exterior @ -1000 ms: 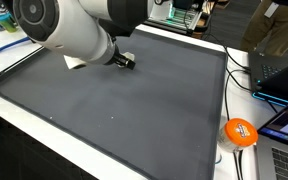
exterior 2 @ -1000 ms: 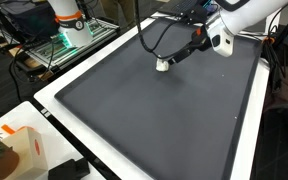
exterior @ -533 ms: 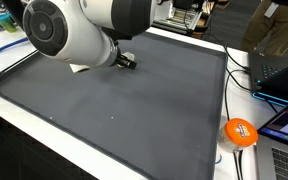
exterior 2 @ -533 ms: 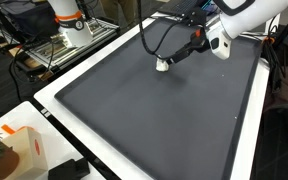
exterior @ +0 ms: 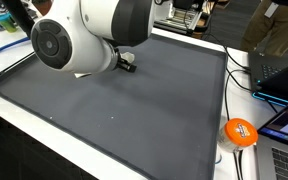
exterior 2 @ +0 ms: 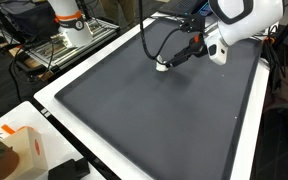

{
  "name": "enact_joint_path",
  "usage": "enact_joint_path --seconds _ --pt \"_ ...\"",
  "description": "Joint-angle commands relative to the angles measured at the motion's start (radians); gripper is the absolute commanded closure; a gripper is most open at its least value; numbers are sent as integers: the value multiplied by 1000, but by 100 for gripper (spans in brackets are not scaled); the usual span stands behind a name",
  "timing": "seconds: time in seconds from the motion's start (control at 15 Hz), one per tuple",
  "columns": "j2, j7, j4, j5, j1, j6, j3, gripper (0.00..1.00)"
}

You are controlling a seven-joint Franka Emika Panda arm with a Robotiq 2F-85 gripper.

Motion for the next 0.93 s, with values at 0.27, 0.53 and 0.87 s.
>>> enact_joint_path --seconds 0.27,0.53,0.87 --pt "63 -7 87 -10 4 -88 -6 0" --pt "29 11 55 16 -11 -93 1 0" --pt "-118 37 -127 62 -41 34 12 0"
